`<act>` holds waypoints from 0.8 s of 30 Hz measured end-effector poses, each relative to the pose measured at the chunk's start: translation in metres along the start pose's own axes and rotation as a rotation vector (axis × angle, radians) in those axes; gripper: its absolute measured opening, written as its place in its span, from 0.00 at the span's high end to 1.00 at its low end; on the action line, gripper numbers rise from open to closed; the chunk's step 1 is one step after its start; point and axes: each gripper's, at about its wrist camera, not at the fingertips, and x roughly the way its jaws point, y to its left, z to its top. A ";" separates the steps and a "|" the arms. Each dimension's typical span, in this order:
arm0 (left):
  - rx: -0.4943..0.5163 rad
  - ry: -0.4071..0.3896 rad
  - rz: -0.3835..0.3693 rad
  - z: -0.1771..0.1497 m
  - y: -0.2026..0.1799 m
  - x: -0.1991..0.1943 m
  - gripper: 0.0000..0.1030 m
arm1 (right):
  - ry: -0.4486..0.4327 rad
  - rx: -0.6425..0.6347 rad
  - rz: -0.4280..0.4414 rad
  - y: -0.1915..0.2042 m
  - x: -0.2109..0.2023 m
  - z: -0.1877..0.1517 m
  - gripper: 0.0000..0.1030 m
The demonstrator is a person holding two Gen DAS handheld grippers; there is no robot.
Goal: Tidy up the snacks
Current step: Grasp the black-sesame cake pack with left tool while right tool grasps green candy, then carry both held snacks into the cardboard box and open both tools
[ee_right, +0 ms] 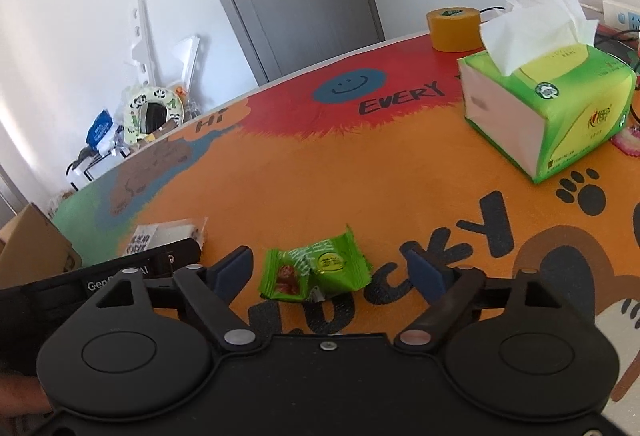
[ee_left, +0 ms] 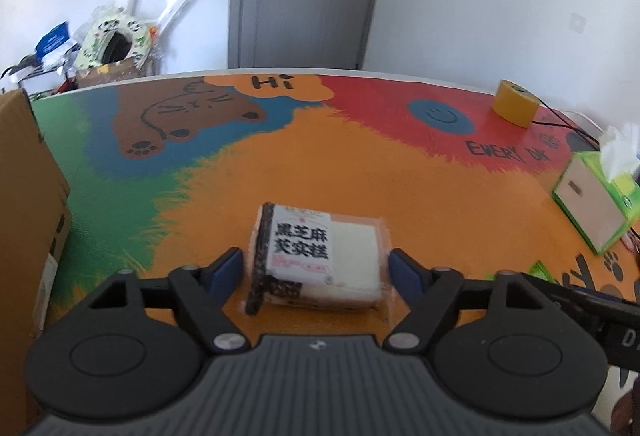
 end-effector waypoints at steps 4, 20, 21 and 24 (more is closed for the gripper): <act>-0.018 -0.001 -0.014 0.000 0.005 -0.004 0.41 | 0.001 -0.037 -0.015 0.010 0.001 -0.004 0.15; -0.081 -0.001 -0.033 -0.016 0.017 -0.036 0.50 | -0.013 -0.012 0.026 0.009 -0.018 -0.015 0.75; -0.082 -0.005 -0.035 -0.018 0.018 -0.040 0.50 | -0.018 -0.008 0.031 0.009 -0.021 -0.016 0.75; -0.083 -0.025 -0.038 -0.020 0.018 -0.053 0.50 | -0.036 -0.001 0.046 0.010 -0.030 -0.017 0.75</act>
